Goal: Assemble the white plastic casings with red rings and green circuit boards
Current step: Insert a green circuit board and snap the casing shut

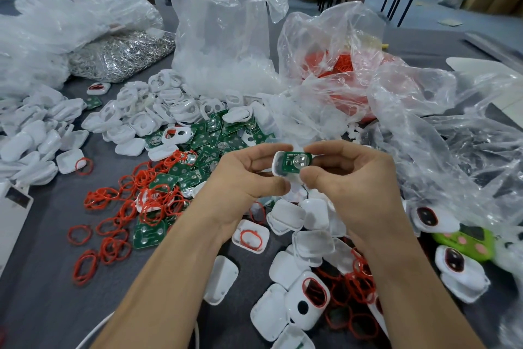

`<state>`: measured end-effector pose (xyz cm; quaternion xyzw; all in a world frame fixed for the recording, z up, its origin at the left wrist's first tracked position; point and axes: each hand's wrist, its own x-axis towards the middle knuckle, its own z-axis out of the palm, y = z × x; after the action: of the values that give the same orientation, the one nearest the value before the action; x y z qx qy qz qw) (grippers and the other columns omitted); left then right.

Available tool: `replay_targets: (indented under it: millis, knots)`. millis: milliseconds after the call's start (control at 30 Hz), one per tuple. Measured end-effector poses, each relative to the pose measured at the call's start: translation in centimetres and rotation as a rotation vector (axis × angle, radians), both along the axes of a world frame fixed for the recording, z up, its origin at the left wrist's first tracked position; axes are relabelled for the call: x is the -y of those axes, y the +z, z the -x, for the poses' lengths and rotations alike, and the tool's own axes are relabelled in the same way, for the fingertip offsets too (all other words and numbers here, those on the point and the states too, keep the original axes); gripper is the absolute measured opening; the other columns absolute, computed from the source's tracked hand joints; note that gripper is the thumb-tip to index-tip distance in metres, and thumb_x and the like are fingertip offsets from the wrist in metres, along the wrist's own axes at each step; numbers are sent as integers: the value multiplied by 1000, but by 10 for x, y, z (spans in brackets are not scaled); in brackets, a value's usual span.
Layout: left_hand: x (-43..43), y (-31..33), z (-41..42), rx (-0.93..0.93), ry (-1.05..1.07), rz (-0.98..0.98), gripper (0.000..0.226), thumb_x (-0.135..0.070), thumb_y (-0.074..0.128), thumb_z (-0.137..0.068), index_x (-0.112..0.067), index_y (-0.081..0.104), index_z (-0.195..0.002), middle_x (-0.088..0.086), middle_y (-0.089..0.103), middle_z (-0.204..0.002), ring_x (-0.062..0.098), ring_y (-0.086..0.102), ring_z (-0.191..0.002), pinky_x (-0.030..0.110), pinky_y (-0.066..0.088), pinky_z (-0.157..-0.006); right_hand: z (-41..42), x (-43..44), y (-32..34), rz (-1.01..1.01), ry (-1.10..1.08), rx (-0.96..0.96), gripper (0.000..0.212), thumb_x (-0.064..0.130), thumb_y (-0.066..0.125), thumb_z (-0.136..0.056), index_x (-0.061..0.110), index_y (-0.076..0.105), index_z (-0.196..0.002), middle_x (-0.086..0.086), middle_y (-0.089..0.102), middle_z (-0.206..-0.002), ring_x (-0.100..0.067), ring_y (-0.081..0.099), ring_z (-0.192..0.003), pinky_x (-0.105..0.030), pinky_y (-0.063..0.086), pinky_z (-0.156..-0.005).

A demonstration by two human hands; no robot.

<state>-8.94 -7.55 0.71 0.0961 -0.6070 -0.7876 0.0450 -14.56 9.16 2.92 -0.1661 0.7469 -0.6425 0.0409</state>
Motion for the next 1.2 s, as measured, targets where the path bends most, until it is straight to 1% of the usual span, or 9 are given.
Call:
replay_targets:
  millis: [67, 133, 267, 467, 733, 833, 1000, 1100, 1200]
  knots:
    - [1, -1, 0, -14, -3, 3, 55, 24, 73, -73, -18, 78, -108, 9, 79, -104, 18, 74, -85, 27, 59, -74, 1, -2, 0, 18, 12, 7, 28, 11, 85, -67, 29, 81, -88, 1, 79, -79, -19, 77, -74, -29, 62, -69]
    - [1, -1, 0, -18, -10, -1, 54, 25, 70, -75, -16, 76, -110, 9, 79, -103, 17, 75, -85, 24, 58, -71, 2, -2, -1, 15, 24, 6, 31, 3, 88, -70, 27, 82, -87, -1, 79, -78, -19, 77, -74, -27, 62, -69]
    - [1, 0, 0, -21, -16, -4, 53, 24, 70, -76, -17, 76, -109, 9, 79, -104, 18, 74, -86, 23, 58, -68, 4, -1, -3, -19, 6, -2, 30, -1, 89, -70, 25, 83, -84, -1, 77, -74, -18, 75, -68, -24, 60, -65]
    - [0, -1, 0, -36, -20, -8, 53, 25, 70, -76, -14, 74, -113, 11, 79, -104, 18, 74, -85, 27, 60, -76, 3, 0, -3, -118, -10, -66, 29, 4, 91, -68, 28, 82, -83, 3, 73, -67, -12, 68, -58, -31, 61, -64]
    - [2, -1, -1, -34, -41, -21, 53, 19, 76, -67, -18, 79, -105, 12, 79, -101, 19, 73, -84, 30, 61, -79, 0, 1, -3, -169, -20, -132, 30, 9, 92, -66, 32, 81, -81, 6, 73, -67, -16, 69, -61, -37, 62, -65]
    - [2, -2, -1, -17, -51, -48, 50, 10, 76, -64, -19, 80, -106, 14, 79, -103, 25, 71, -89, 38, 56, -86, -2, 1, -1, -178, -2, -158, 29, 10, 93, -67, 33, 82, -82, 7, 72, -67, -12, 67, -60, -31, 61, -64]
    - [1, 1, -1, -34, -66, -121, 44, 7, 76, -67, -20, 82, -102, 15, 78, -101, 23, 73, -90, 32, 62, -85, -4, 1, 2, -203, -16, -232, 32, 11, 93, -69, 37, 80, -84, 13, 71, -66, -7, 67, -59, -18, 56, -61]
    - [-2, 6, -1, 4, -36, -180, 33, 10, 73, -81, -18, 83, -95, 11, 78, -91, 22, 76, -82, 24, 61, -66, -5, 2, 2, -245, -32, -301, 38, 10, 93, -69, 42, 78, -83, 17, 70, -68, -7, 66, -60, -14, 54, -59]
    - [-6, 8, -1, 48, 65, -141, 31, 9, 63, -91, -15, 82, -91, 4, 77, -79, 16, 74, -66, 20, 58, -60, -6, 4, -2, -276, -37, -340, 35, 9, 93, -69, 37, 81, -88, 19, 70, -70, -6, 65, -60, -11, 51, -58]
